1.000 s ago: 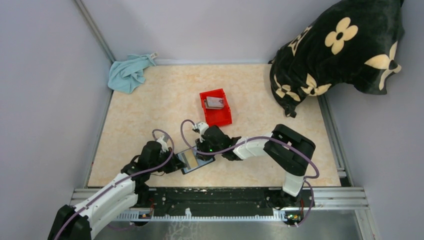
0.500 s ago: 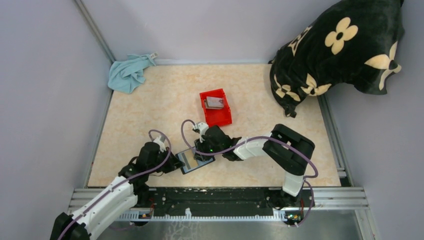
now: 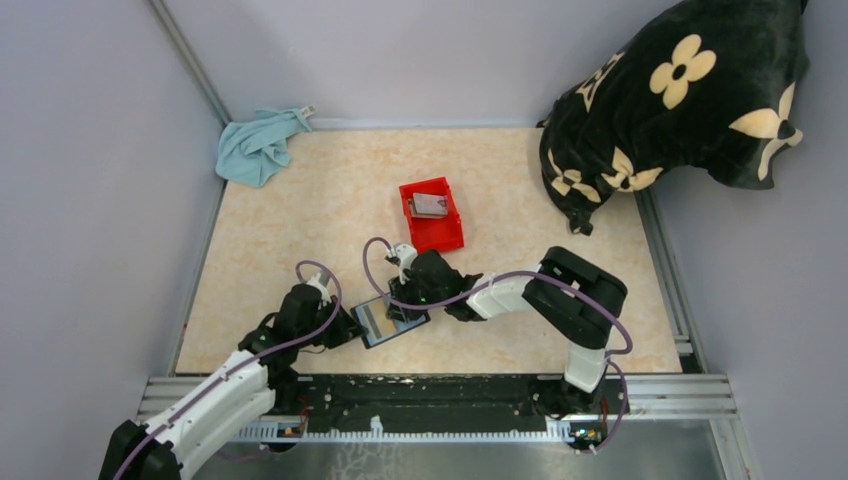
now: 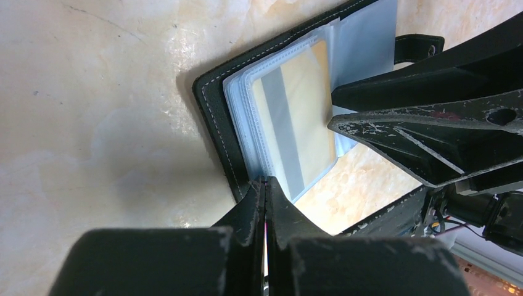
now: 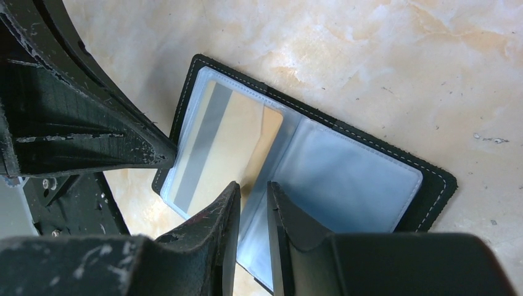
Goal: Take the credit cards out of the card holder
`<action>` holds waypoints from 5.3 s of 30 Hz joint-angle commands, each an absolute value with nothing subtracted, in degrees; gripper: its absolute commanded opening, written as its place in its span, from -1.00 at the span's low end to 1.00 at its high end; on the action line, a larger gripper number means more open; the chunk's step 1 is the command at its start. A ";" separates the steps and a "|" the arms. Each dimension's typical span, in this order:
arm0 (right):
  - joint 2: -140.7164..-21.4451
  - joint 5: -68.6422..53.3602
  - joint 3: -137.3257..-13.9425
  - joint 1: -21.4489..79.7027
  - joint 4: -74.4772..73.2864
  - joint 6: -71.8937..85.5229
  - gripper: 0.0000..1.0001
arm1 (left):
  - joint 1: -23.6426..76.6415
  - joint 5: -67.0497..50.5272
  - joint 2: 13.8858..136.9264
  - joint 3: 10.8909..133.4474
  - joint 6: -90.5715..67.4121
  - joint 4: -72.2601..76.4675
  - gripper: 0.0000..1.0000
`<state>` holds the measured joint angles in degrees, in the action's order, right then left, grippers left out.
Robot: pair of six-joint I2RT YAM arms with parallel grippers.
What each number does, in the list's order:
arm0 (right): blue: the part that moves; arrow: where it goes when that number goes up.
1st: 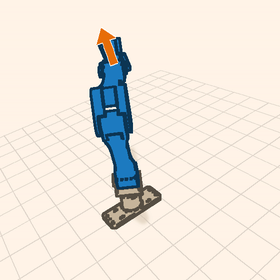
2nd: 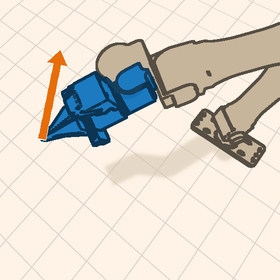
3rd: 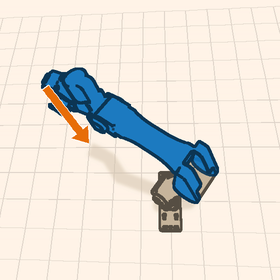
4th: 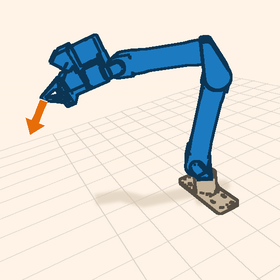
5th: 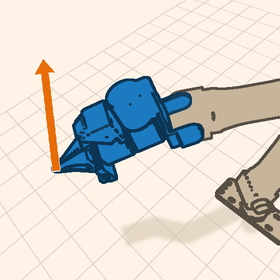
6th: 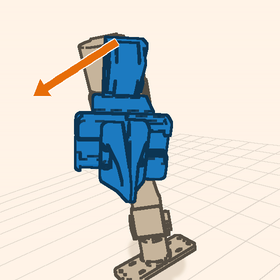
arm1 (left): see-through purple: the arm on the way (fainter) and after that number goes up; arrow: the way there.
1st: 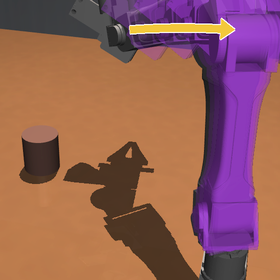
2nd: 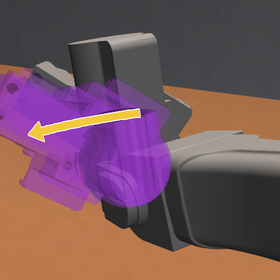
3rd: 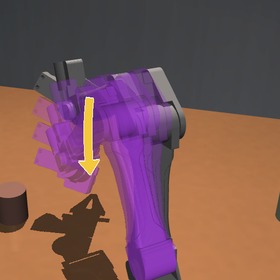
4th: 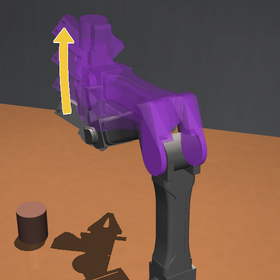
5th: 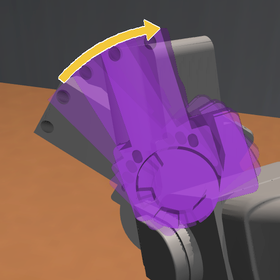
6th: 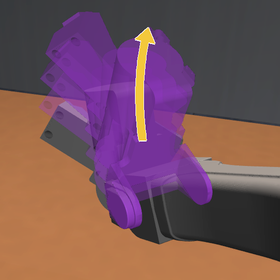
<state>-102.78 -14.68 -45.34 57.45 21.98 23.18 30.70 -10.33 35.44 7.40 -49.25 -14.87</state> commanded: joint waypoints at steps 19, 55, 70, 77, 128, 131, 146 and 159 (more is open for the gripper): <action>-101.97 -26.92 -39.19 56.48 40.79 32.90 -0.51 | 30.54 -9.29 42.10 7.28 -48.30 -12.86 -1.00; -105.99 -30.51 -39.09 59.14 43.46 36.56 -0.53 | 30.60 -9.16 44.16 8.33 -47.45 -10.39 -1.00; -110.47 -38.10 -36.18 59.50 69.68 53.05 -0.54 | 30.62 -9.64 45.15 7.60 -47.47 -9.14 -1.00; -109.77 -34.43 -36.94 60.34 55.93 47.07 -0.53 | 30.54 -9.17 44.24 7.74 -47.33 -10.17 -1.00; -89.86 -21.56 -36.19 62.78 24.18 32.02 -0.87 | 30.56 -7.63 50.91 10.50 -45.35 -6.73 -1.00; -89.18 -19.05 -39.11 65.46 19.43 29.78 -0.77 | 30.54 -7.34 51.20 10.95 -45.35 -6.56 -1.00; -97.48 -8.16 -46.96 81.35 6.42 27.52 -1.00 | 30.55 -2.52 49.55 13.59 -45.02 -7.65 -0.62; -99.32 2.74 -44.52 78.89 1.62 33.22 -1.00 | 30.50 -1.90 47.42 14.14 -44.73 -10.33 -0.29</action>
